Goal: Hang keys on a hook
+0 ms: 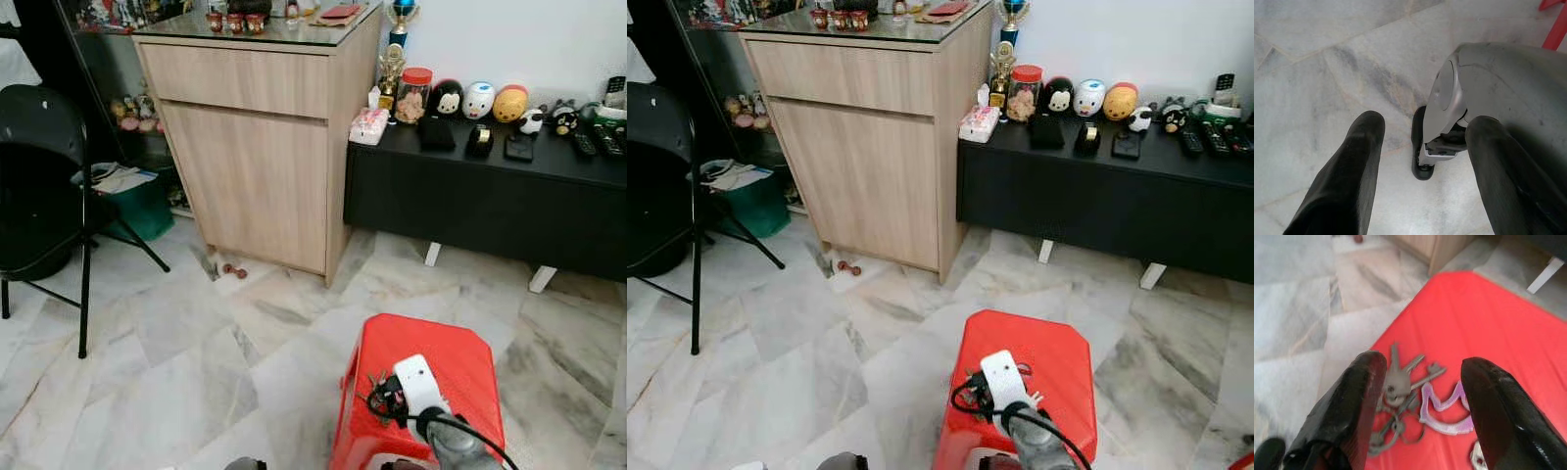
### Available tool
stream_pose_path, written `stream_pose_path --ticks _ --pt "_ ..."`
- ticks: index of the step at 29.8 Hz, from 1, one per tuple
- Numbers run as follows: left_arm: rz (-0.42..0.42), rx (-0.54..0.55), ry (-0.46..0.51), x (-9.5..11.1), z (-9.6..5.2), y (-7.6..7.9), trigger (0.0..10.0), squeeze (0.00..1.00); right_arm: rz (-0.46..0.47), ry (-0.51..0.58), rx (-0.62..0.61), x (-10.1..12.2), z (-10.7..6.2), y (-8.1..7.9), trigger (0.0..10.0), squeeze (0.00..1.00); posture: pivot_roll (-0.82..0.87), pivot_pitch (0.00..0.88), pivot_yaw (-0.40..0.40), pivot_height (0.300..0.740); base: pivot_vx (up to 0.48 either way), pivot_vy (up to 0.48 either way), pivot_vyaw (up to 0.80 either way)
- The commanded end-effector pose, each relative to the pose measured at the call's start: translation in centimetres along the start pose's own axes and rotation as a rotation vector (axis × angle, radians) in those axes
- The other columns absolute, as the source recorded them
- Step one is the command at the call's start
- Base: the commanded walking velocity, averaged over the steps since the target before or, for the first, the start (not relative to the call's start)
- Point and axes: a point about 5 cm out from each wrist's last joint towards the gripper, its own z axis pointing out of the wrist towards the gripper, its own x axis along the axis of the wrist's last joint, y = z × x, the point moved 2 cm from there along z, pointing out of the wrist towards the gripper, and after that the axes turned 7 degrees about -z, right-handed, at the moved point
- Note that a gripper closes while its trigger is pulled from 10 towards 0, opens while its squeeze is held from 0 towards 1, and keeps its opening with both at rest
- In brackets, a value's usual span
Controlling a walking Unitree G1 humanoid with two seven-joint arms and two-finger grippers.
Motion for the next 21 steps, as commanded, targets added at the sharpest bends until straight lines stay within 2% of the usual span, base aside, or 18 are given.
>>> stream_pose_path --ticks 1,8,10,16,21 --pt "0.006 0.004 -0.019 -0.37 -0.08 -0.18 10.0 0.00 0.016 0.011 0.004 0.37 0.15 -0.17 10.0 0.00 0.01 0.004 -0.012 0.640 0.000 0.000 0.00" --pt "0.005 0.004 -0.019 -0.43 -0.10 -0.18 10.0 0.00 -0.020 -0.002 0.045 0.19 0.16 -0.70 10.0 0.00 0.02 0.008 -0.013 0.640 0.000 0.000 0.00" --pt "0.006 0.004 -0.020 -0.44 -0.10 -0.20 10.0 0.00 -0.062 -0.039 0.051 -0.32 0.11 -0.75 10.0 0.00 0.01 0.013 -0.014 0.640 0.000 0.000 0.00" --pt "0.004 0.004 -0.020 -0.48 -0.12 -0.23 10.0 0.00 -0.081 -0.049 0.059 -0.48 0.08 -0.82 10.0 0.00 0.02 0.018 -0.015 0.612 0.000 0.000 0.00" --pt "0.002 0.007 -0.019 -0.51 -0.15 -0.32 10.0 0.00 -0.086 -0.030 0.061 -0.12 0.16 -0.84 10.0 0.00 0.03 0.023 -0.016 0.612 0.000 0.000 0.00"
